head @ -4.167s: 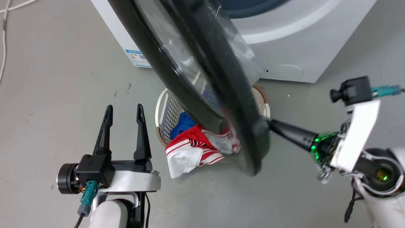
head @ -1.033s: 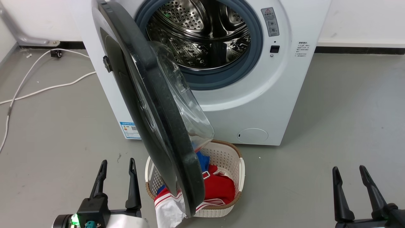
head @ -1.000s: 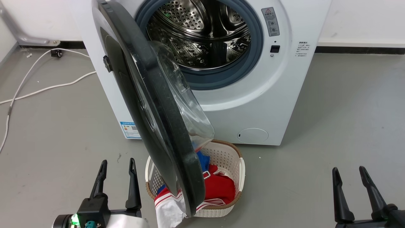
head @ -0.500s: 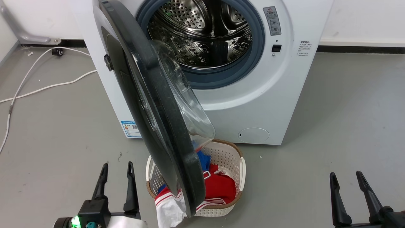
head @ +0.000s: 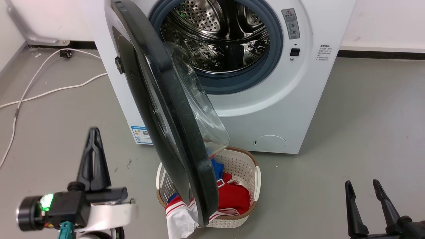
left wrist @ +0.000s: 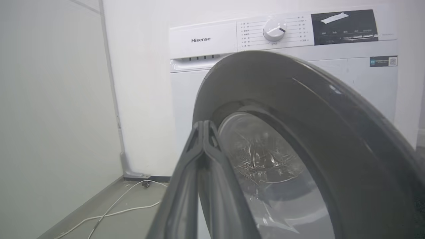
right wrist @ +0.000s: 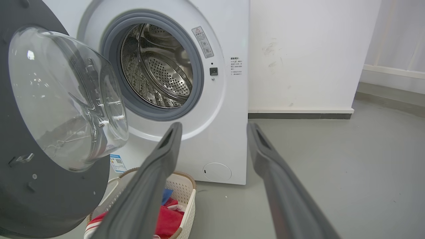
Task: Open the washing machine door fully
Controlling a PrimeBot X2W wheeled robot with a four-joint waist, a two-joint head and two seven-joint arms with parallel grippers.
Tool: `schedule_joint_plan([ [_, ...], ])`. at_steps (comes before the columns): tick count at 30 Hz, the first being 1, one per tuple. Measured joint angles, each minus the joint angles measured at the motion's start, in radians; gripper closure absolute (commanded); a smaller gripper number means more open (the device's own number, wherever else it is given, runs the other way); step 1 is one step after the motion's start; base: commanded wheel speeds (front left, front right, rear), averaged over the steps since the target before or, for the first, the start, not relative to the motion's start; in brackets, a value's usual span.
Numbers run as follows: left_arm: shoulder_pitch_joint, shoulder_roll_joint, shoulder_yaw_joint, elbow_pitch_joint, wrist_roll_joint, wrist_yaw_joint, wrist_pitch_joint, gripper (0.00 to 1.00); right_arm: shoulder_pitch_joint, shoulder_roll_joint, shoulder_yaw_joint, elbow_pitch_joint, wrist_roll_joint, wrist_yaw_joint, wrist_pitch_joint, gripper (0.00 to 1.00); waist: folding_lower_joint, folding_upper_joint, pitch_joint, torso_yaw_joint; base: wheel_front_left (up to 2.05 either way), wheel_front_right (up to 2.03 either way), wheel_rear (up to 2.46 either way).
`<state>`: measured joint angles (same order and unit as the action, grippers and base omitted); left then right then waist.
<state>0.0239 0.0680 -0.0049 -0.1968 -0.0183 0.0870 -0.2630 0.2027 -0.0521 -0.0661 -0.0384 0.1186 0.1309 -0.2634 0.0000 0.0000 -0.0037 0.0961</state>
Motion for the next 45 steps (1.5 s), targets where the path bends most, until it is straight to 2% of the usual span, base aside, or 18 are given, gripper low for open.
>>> schedule_joint_plan([
  [8,-0.055,0.028,-0.064,-0.188,0.064,-0.005,0.000,1.00,0.000,0.000,0.007,0.003,0.001,0.000,0.000,0.00,0.0000,0.0000,-0.004,0.001,0.00,0.00,0.00],
  [13,-0.093,0.048,-0.121,-0.261,0.087,-0.008,0.000,1.00,0.000,0.000,0.010,0.003,0.001,0.000,0.000,0.00,0.0000,0.0000,-0.006,-0.001,0.00,0.00,0.00],
  [17,-0.116,0.057,-0.201,-0.286,0.097,-0.029,0.000,1.00,0.000,0.000,0.014,0.002,0.002,0.000,0.000,0.00,0.0000,0.0000,-0.007,-0.002,0.00,0.00,0.00],
  [23,-0.145,0.058,-0.340,-0.277,0.112,-0.070,0.000,1.00,0.000,0.000,0.021,0.003,0.002,0.000,0.000,0.00,0.0000,0.0000,-0.006,-0.006,0.00,0.00,0.00],
  [31,-0.155,0.051,-0.475,-0.234,0.112,-0.089,0.000,1.00,0.000,0.000,0.025,0.004,0.002,0.000,0.000,0.00,0.0000,0.0000,-0.001,-0.011,0.00,0.00,0.00],
  [45,-0.116,0.058,-0.635,-0.095,0.075,-0.113,0.000,1.00,-0.015,0.000,0.028,0.004,-0.001,0.000,0.000,0.00,0.0000,0.0000,0.029,-0.012,0.00,0.00,0.00],
])
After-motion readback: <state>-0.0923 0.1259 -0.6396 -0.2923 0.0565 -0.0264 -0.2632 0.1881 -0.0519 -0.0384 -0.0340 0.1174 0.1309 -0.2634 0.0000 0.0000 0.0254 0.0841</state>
